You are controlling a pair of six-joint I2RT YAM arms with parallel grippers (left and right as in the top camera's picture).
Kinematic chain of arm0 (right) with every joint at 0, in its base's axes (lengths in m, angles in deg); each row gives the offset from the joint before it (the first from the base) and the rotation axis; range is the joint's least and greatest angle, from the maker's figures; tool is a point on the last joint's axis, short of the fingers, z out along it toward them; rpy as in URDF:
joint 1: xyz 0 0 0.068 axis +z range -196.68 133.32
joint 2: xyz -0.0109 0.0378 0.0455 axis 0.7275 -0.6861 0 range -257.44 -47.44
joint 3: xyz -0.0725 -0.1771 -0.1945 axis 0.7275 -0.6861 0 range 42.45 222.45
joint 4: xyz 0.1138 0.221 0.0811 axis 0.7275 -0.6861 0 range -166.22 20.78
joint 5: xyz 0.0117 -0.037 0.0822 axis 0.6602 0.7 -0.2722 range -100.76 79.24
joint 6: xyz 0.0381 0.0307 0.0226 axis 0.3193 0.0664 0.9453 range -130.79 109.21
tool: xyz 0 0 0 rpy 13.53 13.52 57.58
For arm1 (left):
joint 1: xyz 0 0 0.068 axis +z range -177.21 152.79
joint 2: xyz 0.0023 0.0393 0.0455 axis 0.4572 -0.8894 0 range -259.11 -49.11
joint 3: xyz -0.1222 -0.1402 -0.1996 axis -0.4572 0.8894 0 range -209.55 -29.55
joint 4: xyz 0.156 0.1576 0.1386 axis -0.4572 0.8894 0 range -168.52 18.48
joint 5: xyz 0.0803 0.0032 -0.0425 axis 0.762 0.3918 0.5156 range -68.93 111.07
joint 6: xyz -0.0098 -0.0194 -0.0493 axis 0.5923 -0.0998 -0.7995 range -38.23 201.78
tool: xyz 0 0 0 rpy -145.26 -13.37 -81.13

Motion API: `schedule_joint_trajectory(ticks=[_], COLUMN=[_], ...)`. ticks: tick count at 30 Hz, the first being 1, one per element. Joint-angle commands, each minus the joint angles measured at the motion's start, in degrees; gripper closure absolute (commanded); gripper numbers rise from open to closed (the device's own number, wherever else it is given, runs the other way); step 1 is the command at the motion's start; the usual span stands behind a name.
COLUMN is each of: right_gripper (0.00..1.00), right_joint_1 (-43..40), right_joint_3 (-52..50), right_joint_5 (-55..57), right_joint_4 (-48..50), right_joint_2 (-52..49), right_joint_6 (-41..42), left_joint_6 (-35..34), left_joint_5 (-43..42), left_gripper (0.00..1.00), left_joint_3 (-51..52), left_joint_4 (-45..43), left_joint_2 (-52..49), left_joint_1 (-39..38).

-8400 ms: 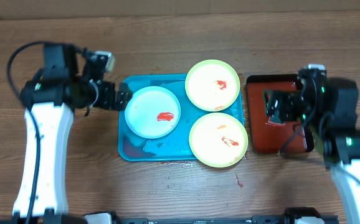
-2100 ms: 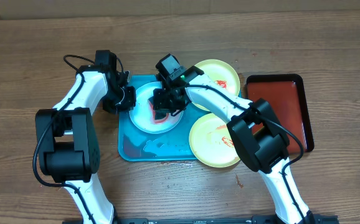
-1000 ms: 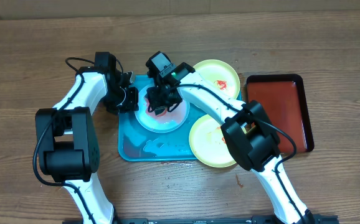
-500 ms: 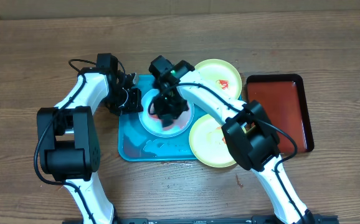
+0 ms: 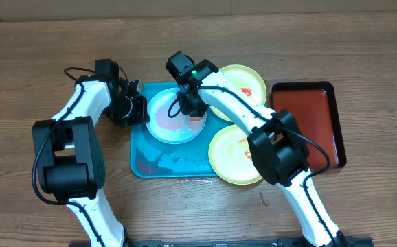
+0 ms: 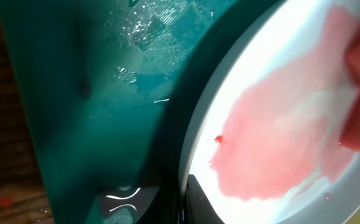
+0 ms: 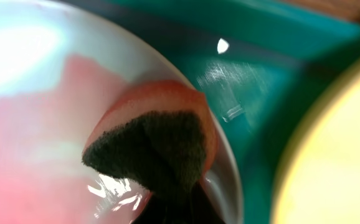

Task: Clean dirty plates on tray and stack at the side
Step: 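Scrub the white plate with the sponge while left gripper holds rim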

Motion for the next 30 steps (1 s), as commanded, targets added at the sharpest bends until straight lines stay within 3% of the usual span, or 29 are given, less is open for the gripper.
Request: schedule_joint_trajectory(ticks=[1,7,11,24,30], right_gripper=[0.96,0.96,0.96,0.96,0.96], right_joint_1=[0.13,0.46,1.81,3.96,1.07], right_joint_3=[1.11,1.14,1.18,1.33,4.87], right_joint_5=[-5.99,-26.23,-31.85,-31.89,-20.09], right_joint_4=[3.15,4.59,6.16,-0.22,-8.11], right_joint_2=[-2.45,-4.72,-4.81,-4.79,-4.57], right_joint_6=[-0.37,-0.44,-1.49,-6.12,-7.10], left_joint_6=[0.96,0.94,0.92,0.92,0.92], left_joint_5=[-0.42,-0.44,-0.63,-0.57,-0.52], left_gripper=[0.96,0.96,0.96,0.96,0.96], left_joint_3=[0.04,0.04,0.04,0.04,0.04], left_joint_4=[0.46,0.44,0.28,0.02,0.02], left_joint_2=[-0.46,-0.46,-0.46,-0.46,-0.46], left_joint_1=[0.15,0.15,0.15,0.44,0.74])
